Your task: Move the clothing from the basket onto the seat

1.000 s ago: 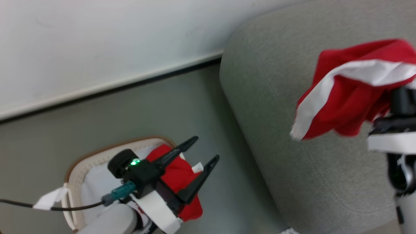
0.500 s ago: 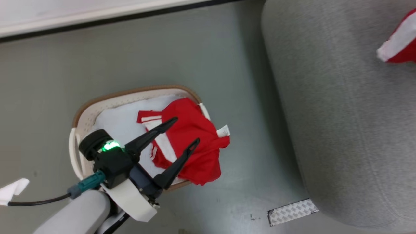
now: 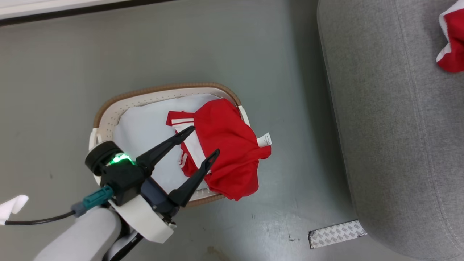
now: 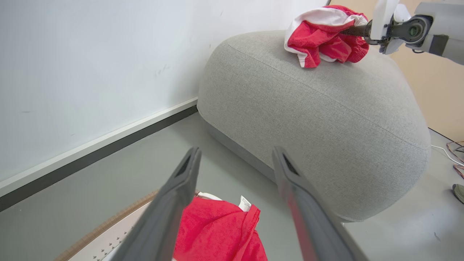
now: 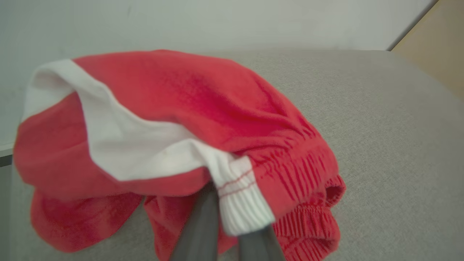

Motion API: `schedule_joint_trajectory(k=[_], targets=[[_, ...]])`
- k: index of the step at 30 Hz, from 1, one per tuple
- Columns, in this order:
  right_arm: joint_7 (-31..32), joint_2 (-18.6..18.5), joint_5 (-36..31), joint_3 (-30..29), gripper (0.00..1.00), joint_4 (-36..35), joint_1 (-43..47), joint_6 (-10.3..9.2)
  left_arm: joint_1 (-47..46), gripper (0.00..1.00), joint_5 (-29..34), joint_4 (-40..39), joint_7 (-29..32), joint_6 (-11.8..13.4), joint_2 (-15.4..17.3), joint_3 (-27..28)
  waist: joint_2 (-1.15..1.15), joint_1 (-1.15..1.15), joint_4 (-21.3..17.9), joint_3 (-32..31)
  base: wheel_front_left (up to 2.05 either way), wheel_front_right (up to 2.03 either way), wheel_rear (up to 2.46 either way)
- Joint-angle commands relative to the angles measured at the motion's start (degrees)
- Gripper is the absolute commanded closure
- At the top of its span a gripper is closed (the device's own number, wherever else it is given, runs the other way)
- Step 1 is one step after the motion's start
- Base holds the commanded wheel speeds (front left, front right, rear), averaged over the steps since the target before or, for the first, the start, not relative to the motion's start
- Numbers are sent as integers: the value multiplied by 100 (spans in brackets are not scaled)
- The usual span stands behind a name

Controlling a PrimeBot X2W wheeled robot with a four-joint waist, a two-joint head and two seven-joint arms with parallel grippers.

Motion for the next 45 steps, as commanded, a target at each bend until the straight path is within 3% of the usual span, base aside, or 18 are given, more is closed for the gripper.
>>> schedule_joint_trajectory(k=[1,2,9,16,21,29,36,45], targets=[[135,-40,-50,24,14,36,45,-14,-7,0,-22,41,-31,-21,-27,32,0,0,-9,-71,0,0,0],[237,-38,-81,73,0,79,41,-14,-5,0,-26,63,-29,-22,-45,42,0,0,-14,-112,0,0,0],[769,-270,100,563,0,177,319,-14,142,0,-84,255,-31,-17,-252,74,0,0,-98,-617,0,0,0],[1280,-751,608,1318,0,-13,877,-14,374,0,-127,507,-32,67,-516,184,0,0,-176,-1303,0,0,0],[1655,-1206,1059,1810,0,-491,1396,-15,620,0,-213,724,-33,168,-760,364,0,0,-195,-1871,0,0,0],[1445,-1549,1716,2323,0,-1487,1850,-15,1012,0,-282,1038,-34,318,-1083,838,0,0,-85,-2664,0,0,0],[604,-1259,2049,2561,0,-2319,2186,-14,1325,0,-309,1210,-33,498,-1204,1537,0,0,151,-3107,0,0,0],[-738,-460,2283,2905,0,-2725,2800,-14,1961,0,-176,1325,-34,709,-1353,2703,0,0,463,-3549,0,0,0]])
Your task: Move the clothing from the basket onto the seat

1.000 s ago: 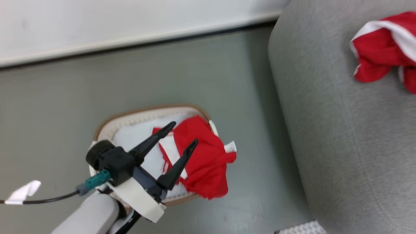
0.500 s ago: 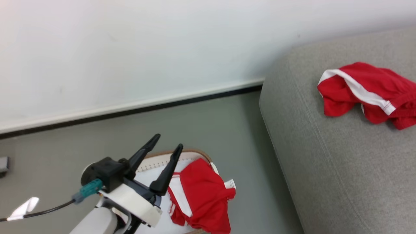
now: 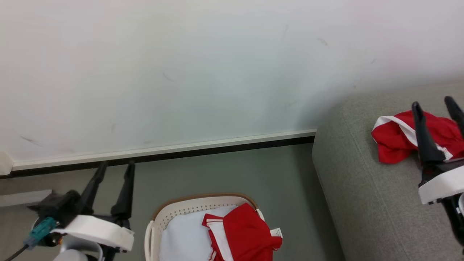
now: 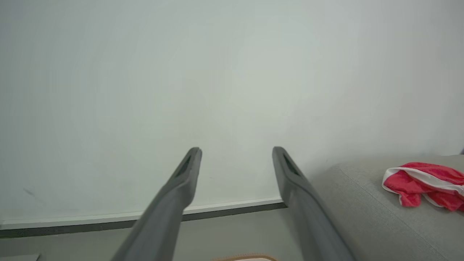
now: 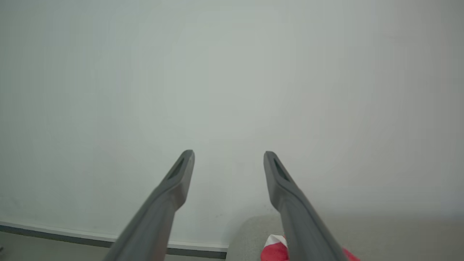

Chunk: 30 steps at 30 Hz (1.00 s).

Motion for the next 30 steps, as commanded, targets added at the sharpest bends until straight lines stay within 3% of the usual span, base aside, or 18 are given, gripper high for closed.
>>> schedule_joint_trajectory(k=[1,8,14,21,30], targets=[[-115,43,-34,25,0,-4,146,-14,110,0,84,10,-1,28,-26,99,0,2,80,-65,0,0,0],[-1283,576,-403,241,0,185,941,-14,565,0,448,-41,-1,103,-475,833,0,2,269,-163,0,0,0],[-1951,914,-517,466,0,749,1479,-15,912,0,870,-4,-1,-6,-907,1382,0,2,335,-229,0,0,0],[-2141,1120,-547,664,0,1204,1602,-14,1155,0,1341,260,-1,-294,-1223,1820,0,2,295,-272,0,0,0],[-2144,1251,-573,757,0,1239,1435,-14,1026,0,1724,454,-1,-560,-1471,2071,0,2,253,-307,0,0,0]])
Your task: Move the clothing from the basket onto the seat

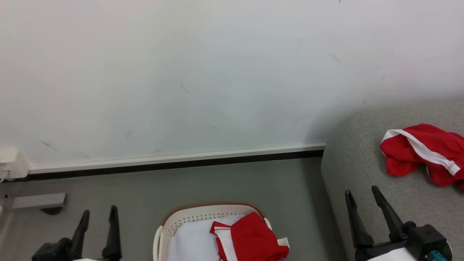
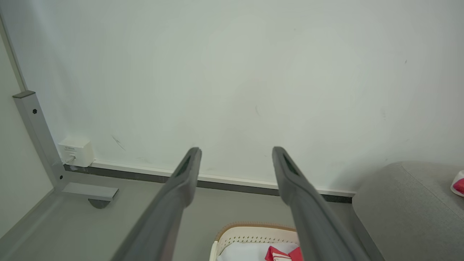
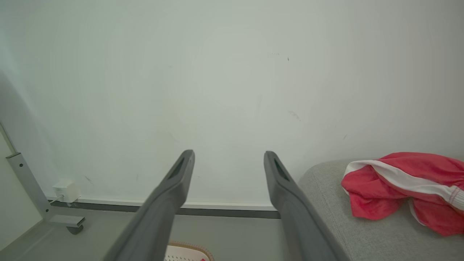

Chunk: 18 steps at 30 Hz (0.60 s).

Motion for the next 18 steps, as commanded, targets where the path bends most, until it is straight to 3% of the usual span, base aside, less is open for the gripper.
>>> schedule_joint_trajectory(k=[1,18], targets=[[-20,-13,-15,14,0,16,-74,-14,-34,0,80,15,-1,-27,-10,41,0,0,-5,1,0,0,0],[-20,12,47,112,0,79,-131,-15,-95,0,264,68,-1,-186,-198,233,0,0,-41,53,0,0,0]])
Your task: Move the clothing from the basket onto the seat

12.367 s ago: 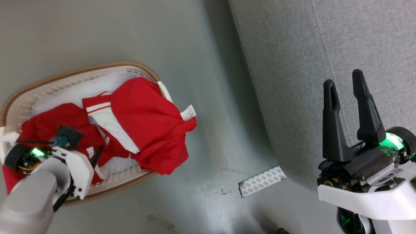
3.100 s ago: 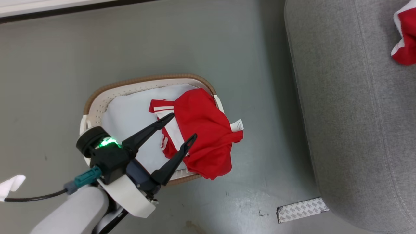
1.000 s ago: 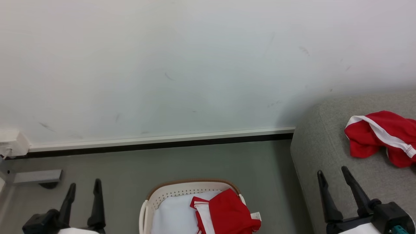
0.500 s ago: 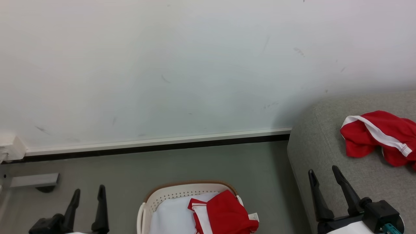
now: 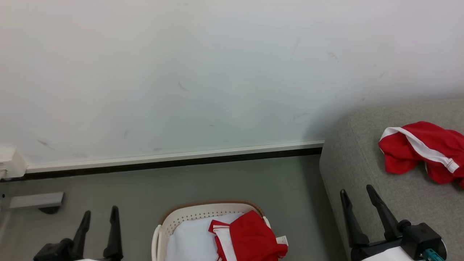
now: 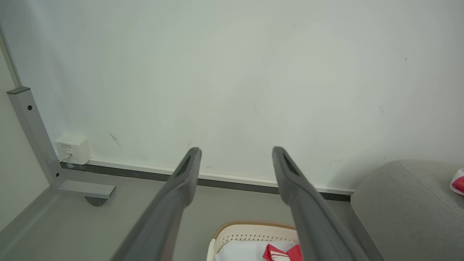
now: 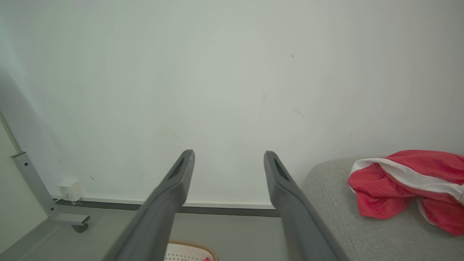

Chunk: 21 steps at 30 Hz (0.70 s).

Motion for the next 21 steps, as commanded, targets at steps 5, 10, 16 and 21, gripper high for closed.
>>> schedule_joint_trajectory(k=[5,10,16,21], targets=[[-19,-28,24,13,0,54,-79,-14,-60,0,52,13,-1,-31,-22,50,0,0,-7,15,0,0,0],[-19,-25,25,11,0,65,-105,-14,-78,0,55,18,-1,-37,-37,65,0,0,-24,27,0,0,0],[-20,-10,14,6,0,60,-119,-14,-100,0,24,18,-1,-41,-12,24,0,0,-51,55,0,0,0],[-20,-14,-5,-24,0,17,-130,-14,-130,0,-42,-13,-1,-32,23,-90,0,0,-97,121,0,0,0]])
